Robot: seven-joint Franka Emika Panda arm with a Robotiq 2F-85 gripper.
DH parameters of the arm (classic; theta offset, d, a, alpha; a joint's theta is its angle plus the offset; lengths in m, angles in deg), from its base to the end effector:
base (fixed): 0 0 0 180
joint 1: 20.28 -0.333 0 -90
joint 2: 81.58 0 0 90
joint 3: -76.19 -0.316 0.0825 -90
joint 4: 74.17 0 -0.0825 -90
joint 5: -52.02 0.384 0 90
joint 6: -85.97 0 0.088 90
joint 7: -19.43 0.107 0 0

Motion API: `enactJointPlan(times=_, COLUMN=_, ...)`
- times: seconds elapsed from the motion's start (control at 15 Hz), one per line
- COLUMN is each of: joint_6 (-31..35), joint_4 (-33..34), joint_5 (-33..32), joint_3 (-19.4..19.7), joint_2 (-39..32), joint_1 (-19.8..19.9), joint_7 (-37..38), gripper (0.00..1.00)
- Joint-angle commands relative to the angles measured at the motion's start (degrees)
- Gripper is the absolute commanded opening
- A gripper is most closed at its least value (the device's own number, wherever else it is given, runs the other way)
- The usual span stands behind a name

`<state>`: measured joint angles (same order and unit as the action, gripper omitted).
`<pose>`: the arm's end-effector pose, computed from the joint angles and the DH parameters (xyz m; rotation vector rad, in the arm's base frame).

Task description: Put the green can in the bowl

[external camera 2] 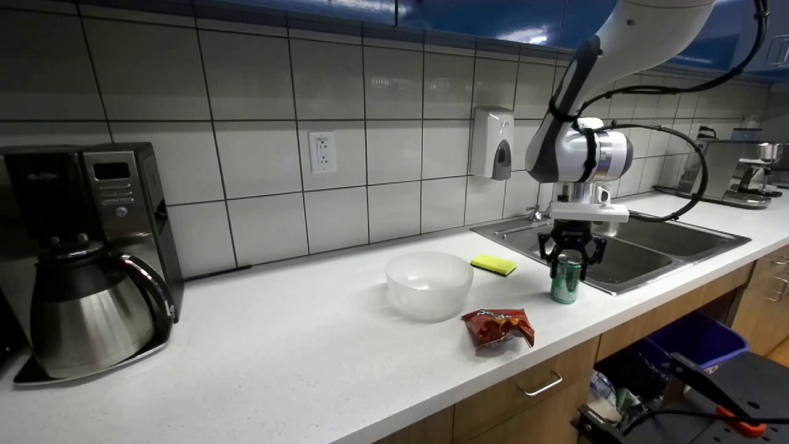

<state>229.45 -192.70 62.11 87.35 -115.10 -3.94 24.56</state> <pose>0.5030 -0.2666 0.1376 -2.9370 1.0619 0.2066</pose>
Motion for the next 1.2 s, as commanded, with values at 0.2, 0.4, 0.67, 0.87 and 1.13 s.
enactJointPlan(times=0.2, joint_6=-3.1, joint_4=0.0, joint_5=-1.5, joint_3=0.0, joint_2=3.4, joint_1=-0.5, joint_7=-1.2, gripper=0.38)
enactJointPlan(times=0.4, joint_6=-3.1, joint_4=-0.4, joint_5=-2.4, joint_3=0.3, joint_2=4.8, joint_1=-1.5, joint_7=-0.7, gripper=0.38)
enactJointPlan(times=0.67, joint_6=-3.0, joint_4=-0.9, joint_5=-3.6, joint_3=0.4, joint_2=7.0, joint_1=-2.6, joint_7=-0.3, gripper=0.38)
enactJointPlan(times=0.87, joint_6=-3.0, joint_4=-1.1, joint_5=-4.6, joint_3=0.3, joint_2=8.7, joint_1=-3.5, joint_7=-0.3, gripper=0.38)
enactJointPlan(times=1.13, joint_6=-2.5, joint_4=-1.4, joint_5=-5.7, joint_3=-0.1, joint_2=10.4, joint_1=-4.8, joint_7=-0.6, gripper=0.38)
